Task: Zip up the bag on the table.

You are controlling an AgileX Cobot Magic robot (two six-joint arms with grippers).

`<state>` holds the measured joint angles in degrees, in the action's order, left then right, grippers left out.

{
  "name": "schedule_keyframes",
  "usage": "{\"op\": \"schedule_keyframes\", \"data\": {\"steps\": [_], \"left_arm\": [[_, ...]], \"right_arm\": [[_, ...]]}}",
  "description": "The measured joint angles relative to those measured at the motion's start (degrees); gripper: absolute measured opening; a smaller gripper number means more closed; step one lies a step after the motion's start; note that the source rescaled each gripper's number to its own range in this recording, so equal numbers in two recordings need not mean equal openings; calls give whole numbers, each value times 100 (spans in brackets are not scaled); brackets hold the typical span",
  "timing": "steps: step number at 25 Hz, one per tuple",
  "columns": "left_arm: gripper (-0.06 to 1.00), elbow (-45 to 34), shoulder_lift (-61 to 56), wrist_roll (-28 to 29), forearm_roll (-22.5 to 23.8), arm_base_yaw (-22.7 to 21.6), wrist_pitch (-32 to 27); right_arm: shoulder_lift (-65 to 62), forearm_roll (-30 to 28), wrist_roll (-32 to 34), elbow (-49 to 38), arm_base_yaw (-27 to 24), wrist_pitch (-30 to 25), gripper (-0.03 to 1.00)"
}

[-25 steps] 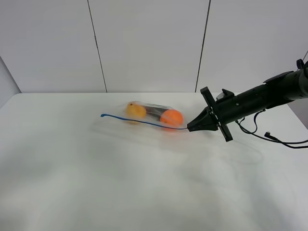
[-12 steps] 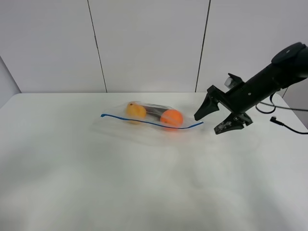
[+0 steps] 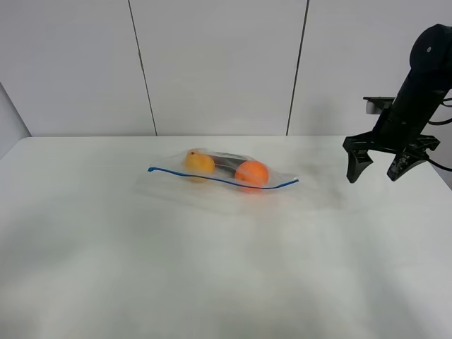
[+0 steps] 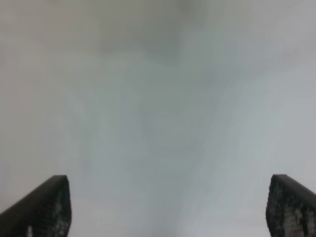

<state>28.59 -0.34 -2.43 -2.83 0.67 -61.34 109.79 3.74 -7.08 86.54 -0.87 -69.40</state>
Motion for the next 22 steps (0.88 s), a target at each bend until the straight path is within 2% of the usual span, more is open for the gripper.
{"op": "schedule_keyframes", "data": {"steps": [3,7,13,18,19,22], "left_arm": [[100,0,0,0,0,0,0],[100,0,0,0,0,0,0],[100,0,0,0,0,0,0],[100,0,0,0,0,0,0],[100,0,0,0,0,0,0],[100,0,0,-2,0,0,0]], "right_arm": [[-24,49,6,-40,0,6,91],[-364,83,48,-580,0,6,91],[-1662,43,81,-2202,0,1,91],[-3348,43,110,-3765,0,-16,91],[-3348,43,110,-3765,0,-16,91],[-4402,43,131,-4575,0,0,91]]}}
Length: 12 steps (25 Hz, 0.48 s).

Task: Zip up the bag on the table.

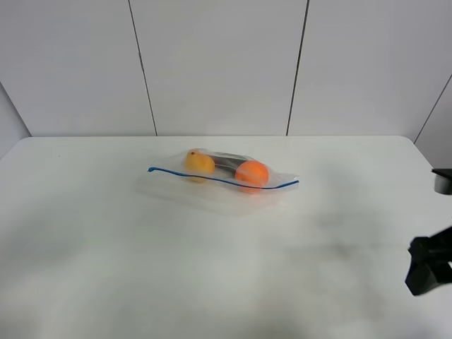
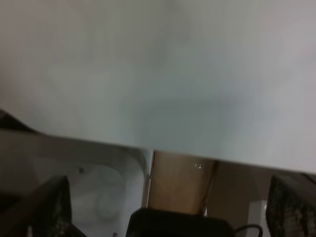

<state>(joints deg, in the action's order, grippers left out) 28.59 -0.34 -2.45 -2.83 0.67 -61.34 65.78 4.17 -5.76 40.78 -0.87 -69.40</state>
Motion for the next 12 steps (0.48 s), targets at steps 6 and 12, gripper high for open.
{"op": "schedule_keyframes", "data": {"steps": [6,12], "left_arm": [[100,0,0,0,0,0,0],[100,0,0,0,0,0,0]], "right_arm": [[-2375,20,6,-979,0,436,91],[-4665,20,6,-1047,0,685,91]]}}
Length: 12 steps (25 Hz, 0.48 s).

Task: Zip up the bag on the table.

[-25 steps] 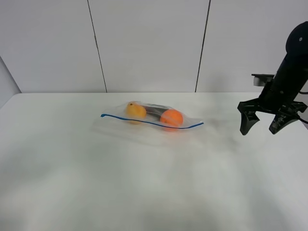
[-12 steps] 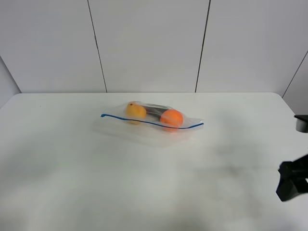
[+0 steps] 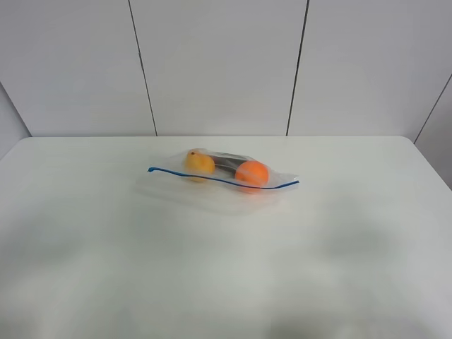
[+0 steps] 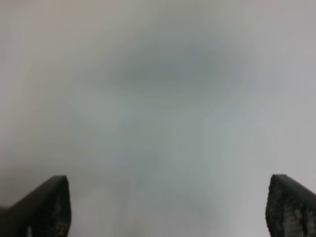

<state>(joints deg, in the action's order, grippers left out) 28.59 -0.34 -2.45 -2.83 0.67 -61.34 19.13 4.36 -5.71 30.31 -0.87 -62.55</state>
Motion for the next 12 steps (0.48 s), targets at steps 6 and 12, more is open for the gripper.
{"op": "schedule_keyframes", "data": {"steps": [6,12], "left_arm": [[100,0,0,0,0,0,0],[100,0,0,0,0,0,0]], "right_arm": [[-1577,0,0,-17,0,11,91],[-1944,-7,2,-67,0,64,91]]}}
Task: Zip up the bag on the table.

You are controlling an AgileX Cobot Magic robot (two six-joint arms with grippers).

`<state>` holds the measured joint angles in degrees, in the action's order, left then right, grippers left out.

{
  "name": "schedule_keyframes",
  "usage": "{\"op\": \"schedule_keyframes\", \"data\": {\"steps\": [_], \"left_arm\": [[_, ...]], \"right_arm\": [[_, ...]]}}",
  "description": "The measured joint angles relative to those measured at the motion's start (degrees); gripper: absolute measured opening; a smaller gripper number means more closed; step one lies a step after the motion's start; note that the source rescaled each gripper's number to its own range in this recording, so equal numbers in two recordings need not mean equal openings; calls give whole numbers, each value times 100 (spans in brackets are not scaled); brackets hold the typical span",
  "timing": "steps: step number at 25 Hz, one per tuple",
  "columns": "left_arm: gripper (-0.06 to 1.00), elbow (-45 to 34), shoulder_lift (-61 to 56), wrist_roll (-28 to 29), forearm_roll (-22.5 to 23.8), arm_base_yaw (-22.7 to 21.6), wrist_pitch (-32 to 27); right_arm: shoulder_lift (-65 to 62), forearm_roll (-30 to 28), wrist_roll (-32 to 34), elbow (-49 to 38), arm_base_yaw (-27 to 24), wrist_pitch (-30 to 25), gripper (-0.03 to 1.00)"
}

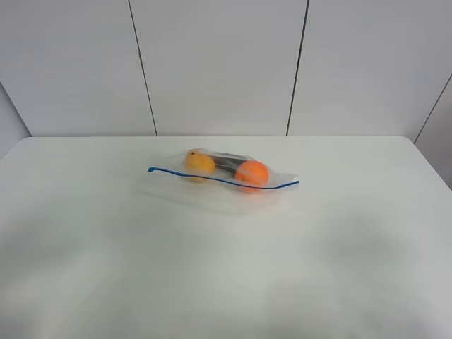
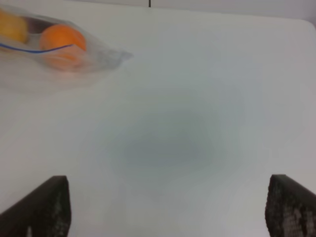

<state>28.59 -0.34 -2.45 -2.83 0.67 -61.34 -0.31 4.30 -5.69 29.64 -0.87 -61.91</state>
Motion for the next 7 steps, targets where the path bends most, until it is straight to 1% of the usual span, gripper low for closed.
{"op": "schedule_keyframes", "data": {"steps": [3,7], "left_arm": [[100,0,0,0,0,0,0],[100,0,0,-5,0,0,0]], "right_arm": [[0,-11,0,-14,0,40,91],[0,-11,7,-138,0,249,91]]}}
